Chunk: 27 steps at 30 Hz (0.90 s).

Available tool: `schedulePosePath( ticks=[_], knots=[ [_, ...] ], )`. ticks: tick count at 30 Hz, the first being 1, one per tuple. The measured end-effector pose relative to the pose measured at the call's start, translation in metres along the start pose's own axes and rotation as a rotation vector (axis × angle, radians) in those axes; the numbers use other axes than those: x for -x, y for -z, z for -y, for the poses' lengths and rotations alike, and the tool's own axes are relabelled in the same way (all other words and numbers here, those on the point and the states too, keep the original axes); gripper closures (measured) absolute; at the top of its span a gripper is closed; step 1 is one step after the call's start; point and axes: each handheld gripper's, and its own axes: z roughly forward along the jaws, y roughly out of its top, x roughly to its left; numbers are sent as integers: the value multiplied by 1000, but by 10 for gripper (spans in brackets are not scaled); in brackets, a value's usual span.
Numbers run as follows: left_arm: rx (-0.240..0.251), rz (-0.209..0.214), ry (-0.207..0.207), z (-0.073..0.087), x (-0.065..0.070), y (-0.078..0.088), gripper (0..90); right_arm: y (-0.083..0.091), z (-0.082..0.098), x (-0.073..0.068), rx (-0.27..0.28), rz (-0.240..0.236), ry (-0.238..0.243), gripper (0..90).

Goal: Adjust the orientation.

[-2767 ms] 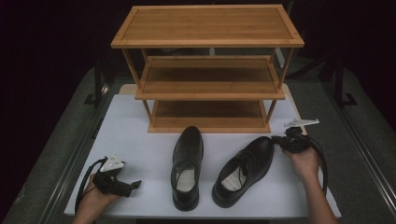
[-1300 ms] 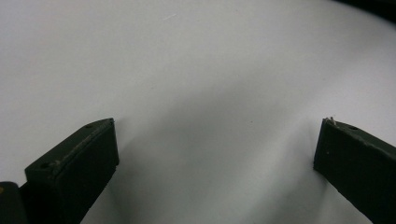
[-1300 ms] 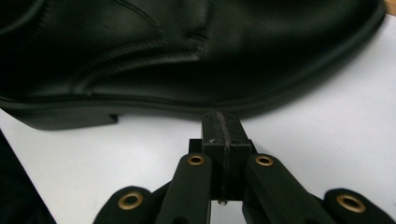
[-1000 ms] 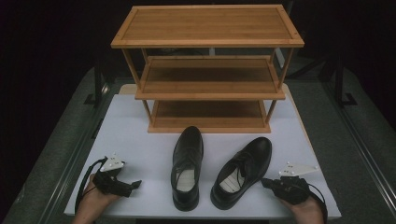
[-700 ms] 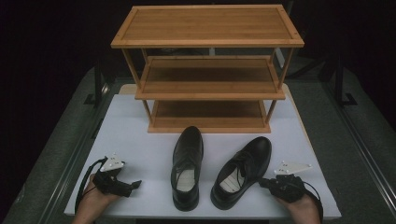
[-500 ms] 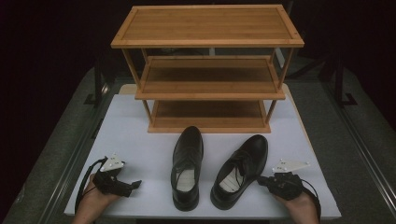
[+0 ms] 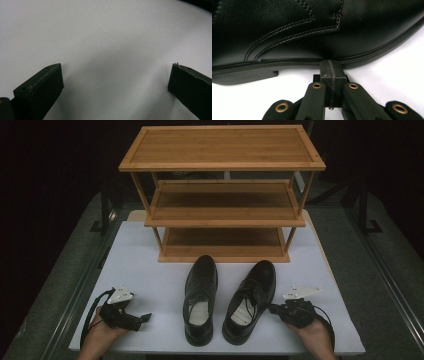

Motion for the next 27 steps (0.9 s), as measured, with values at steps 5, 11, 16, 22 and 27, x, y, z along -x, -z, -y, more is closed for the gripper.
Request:
schedulePosePath(
  ticks=[5, 11, 16, 22, 27],
  knots=[
    [1, -1, 0, 0, 0, 0, 0, -10, -10, 1, -4, -13, 9, 899],
    [0, 0, 0, 0, 0, 0, 0, -23, -23, -1, -10, -29, 28, 899],
    [1, 0, 0, 0, 0, 0, 0, -31, -31, -3, -12, -34, 44, 899],
    [0, 0, 0, 0, 0, 0, 0, -38, -38, -4, -13, -42, 59, 899],
    [1, -1, 0, 0, 0, 0, 0, -42, -42, -5, -16, -48, 69, 899]
  ],
)
